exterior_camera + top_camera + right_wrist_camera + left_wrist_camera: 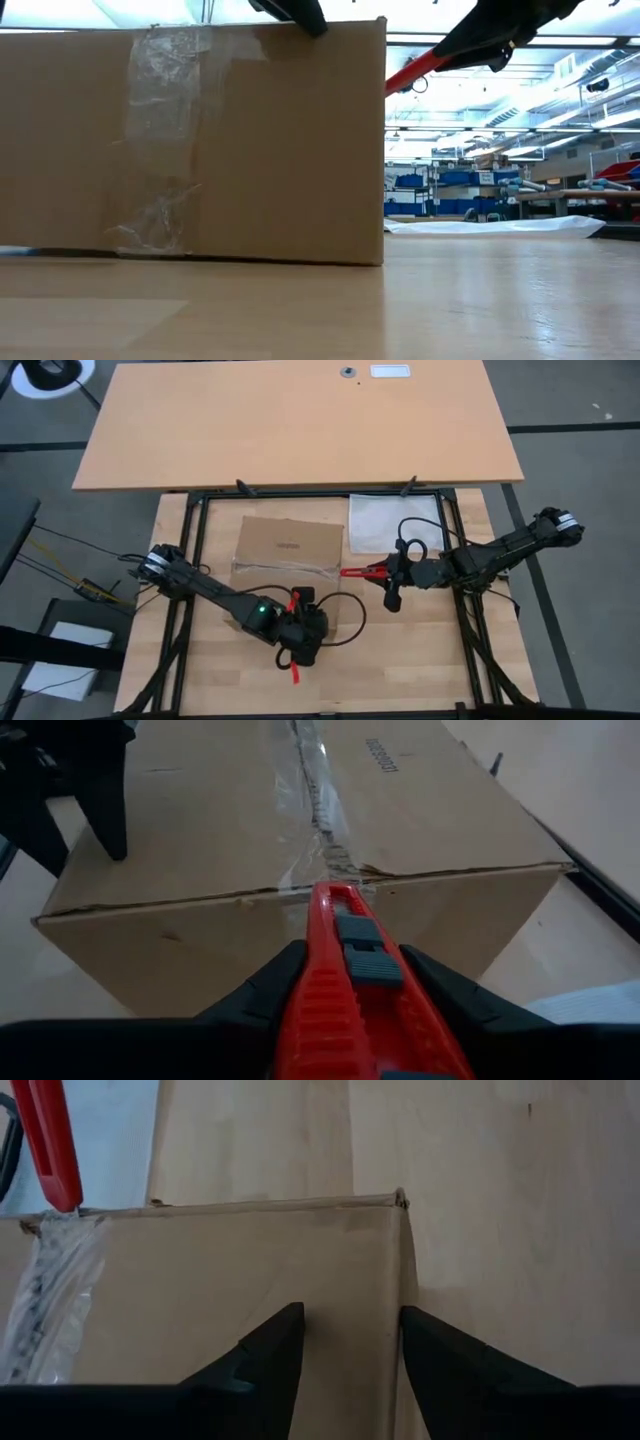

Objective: Unpack boxes
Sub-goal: Open the cardboard box using the red cutter

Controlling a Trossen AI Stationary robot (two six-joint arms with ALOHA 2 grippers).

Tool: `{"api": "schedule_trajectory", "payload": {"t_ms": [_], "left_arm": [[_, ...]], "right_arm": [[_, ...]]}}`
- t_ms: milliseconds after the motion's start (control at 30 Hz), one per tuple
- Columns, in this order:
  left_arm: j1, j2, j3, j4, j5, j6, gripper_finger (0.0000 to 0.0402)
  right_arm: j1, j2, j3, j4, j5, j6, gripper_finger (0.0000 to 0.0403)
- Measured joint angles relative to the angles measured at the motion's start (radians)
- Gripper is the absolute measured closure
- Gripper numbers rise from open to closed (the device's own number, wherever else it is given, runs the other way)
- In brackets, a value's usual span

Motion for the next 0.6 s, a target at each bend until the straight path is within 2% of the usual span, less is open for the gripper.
{"api": "schedule_trajectory", "payload": {"t_ms": [300,600], "left_arm": [[0.001,-0.001,0.018,-0.012,0.026,0.006,0.0227],[0.007,-0.009,-0.039,0.047,0.054,-0.005,0.0227]], "right_arm": [[-0.006,0.0,0.001,0.0,0.014,-0.023,0.0264],[-0.008,0.0,0.002,-0.002,0.003,-0.054,0.0264]]}}
